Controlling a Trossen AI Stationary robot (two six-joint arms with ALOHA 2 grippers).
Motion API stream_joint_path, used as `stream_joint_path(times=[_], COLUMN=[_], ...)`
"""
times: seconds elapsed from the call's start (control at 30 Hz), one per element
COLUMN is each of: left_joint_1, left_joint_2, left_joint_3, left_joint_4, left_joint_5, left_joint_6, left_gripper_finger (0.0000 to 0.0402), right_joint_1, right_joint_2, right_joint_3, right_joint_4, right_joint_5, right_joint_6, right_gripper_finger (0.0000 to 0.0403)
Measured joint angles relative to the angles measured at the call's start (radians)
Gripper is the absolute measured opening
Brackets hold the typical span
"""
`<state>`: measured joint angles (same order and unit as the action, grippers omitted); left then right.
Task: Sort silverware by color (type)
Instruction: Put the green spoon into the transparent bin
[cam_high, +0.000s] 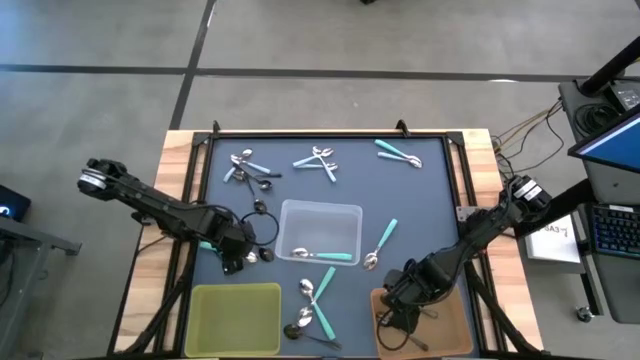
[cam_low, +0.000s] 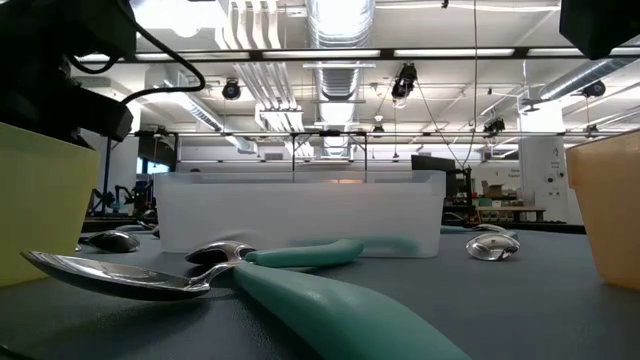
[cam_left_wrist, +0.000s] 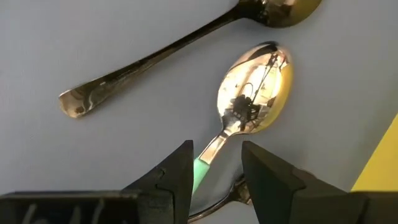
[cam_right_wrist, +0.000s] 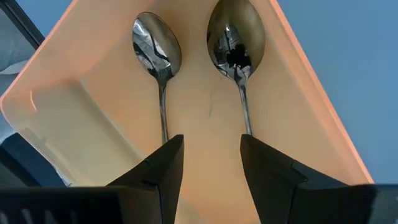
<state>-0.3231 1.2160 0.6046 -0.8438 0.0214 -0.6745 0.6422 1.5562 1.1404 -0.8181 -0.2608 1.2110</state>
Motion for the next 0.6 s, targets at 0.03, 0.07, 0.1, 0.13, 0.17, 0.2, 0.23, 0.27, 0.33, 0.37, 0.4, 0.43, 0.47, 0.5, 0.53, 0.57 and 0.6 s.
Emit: stream_joint_path(times=[0.03,0.07,0.1,0.13,0.17,0.2,0.23,0.27,0.33,0.37,0.4,0.43,0.47,0.5,0.53,0.57,0.6], left_joint_1=[-0.001,-0.001,-0.001,-0.001,-0.003,-0.004,-0.004,-0.005,-0.005,-0.005,-0.005,-0.005,-0.005,-0.005,-0.005,-0.005,-0.006], left_joint_2=[0.000,0.000,0.000,0.000,0.000,0.000,0.000,0.000,0.000,0.000,0.000,0.000,0.000,0.000,0.000,-0.001,-0.003], left_joint_3=[-0.001,-0.002,-0.003,-0.004,-0.005,-0.005,-0.008,-0.012,-0.026,-0.037,-0.049,-0.063,-0.076,-0.090,-0.103,-0.111,-0.121], left_joint_4=[0.002,0.007,0.014,0.018,0.023,0.026,0.034,0.042,0.060,0.070,0.080,0.089,0.094,0.099,0.108,0.117,0.125], left_joint_5=[0.001,0.003,0.009,0.016,0.020,0.020,0.020,0.020,0.019,0.018,0.016,0.015,0.014,0.014,0.007,-0.001,-0.007], left_joint_6=[0.000,0.000,-0.001,-0.002,-0.006,-0.008,-0.009,-0.013,-0.015,-0.016,-0.016,-0.019,-0.022,-0.024,-0.024,-0.025,-0.028], left_gripper_finger=[0.0117,0.0117,0.0117,0.0117,0.0117,0.0117,0.0117,0.0117,0.0117,0.0117,0.0117,0.0117,0.0117,0.0117,0.0117,0.0117,0.0117], right_joint_1=[0.000,0.000,0.000,0.000,0.000,0.000,0.000,0.000,-0.001,-0.002,-0.002,-0.002,-0.002,-0.002,-0.002,-0.002,-0.002], right_joint_2=[0.000,0.000,0.000,0.000,0.000,0.000,0.000,0.000,0.000,0.000,0.000,0.000,0.000,0.000,0.000,0.000,0.000], right_joint_3=[0.000,0.000,0.000,0.000,0.000,0.000,0.000,0.000,0.000,0.000,0.000,0.000,0.000,0.000,0.000,0.000,0.000], right_joint_4=[0.000,0.000,0.000,0.000,0.000,0.000,0.000,0.000,0.000,-0.001,-0.001,-0.001,-0.001,-0.001,-0.001,-0.001,-0.001], right_joint_5=[0.000,0.001,0.002,0.003,0.006,0.011,0.021,0.029,0.036,0.038,0.047,0.054,0.055,0.055,0.056,0.057,0.059], right_joint_6=[-0.001,-0.005,-0.009,-0.016,-0.019,-0.022,-0.022,-0.023,-0.031,-0.034,-0.038,-0.042,-0.045,-0.047,-0.049,-0.052,-0.053], right_gripper_finger=[0.0151,0.0151,0.0151,0.0151,0.0151,0.0151,0.0151,0.0151,0.0151,0.0151,0.0151,0.0151,0.0151,0.0151,0.0151,0.0151,0.0151])
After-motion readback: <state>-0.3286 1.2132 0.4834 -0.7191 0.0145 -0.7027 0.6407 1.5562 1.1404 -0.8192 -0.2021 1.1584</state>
